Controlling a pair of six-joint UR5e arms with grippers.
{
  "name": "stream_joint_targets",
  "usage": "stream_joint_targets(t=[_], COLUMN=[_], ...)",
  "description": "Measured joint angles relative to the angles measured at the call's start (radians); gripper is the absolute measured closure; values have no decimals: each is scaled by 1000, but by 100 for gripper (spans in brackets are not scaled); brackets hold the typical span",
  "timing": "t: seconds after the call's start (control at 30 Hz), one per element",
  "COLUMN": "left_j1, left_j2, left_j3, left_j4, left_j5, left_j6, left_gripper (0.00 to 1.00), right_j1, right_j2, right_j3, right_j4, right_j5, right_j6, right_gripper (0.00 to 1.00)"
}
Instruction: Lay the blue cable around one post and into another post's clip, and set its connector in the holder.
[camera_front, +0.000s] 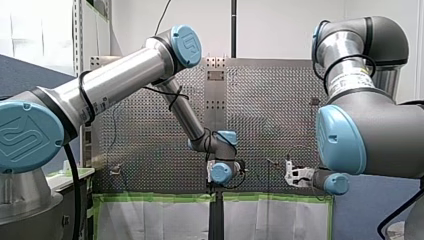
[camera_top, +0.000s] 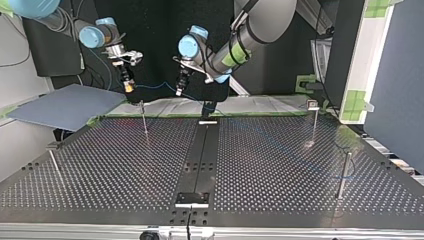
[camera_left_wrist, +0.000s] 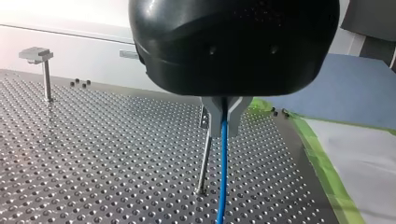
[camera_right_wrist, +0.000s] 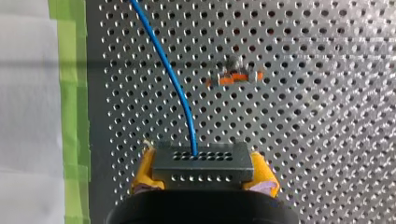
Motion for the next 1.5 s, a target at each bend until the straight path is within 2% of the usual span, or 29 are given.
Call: stream_joint_targets(t=[0.27, 0.6, 0.8, 0.93, 1.17, 1.5], left_j1=[2, -4, -37, -51, -50, -41], left_j2=[0, -4, -40, -78, -94, -95], left_j3=[12, 47, 89, 131, 197, 218], left_j4=[-23, -63, -103, -128, -160, -166], left_j5=[2, 7, -13, -19, -19, -19], left_j6=[-8, -11, -2, -26, -42, -45], left_gripper=[100, 100, 100, 100, 100, 100], right_j1=[-30, -54, -63, -72, -93, -109], right_j2=[0, 0, 0, 0, 0, 0], right_j3=[-16, -43, -53, -54, -62, -70], right_j4=[12, 34, 44, 45, 52, 61], right_j5=[-2, -21, -31, -32, -37, -57], right_j6=[4, 4, 5, 5, 5, 5], right_gripper=[100, 100, 100, 100, 100, 100])
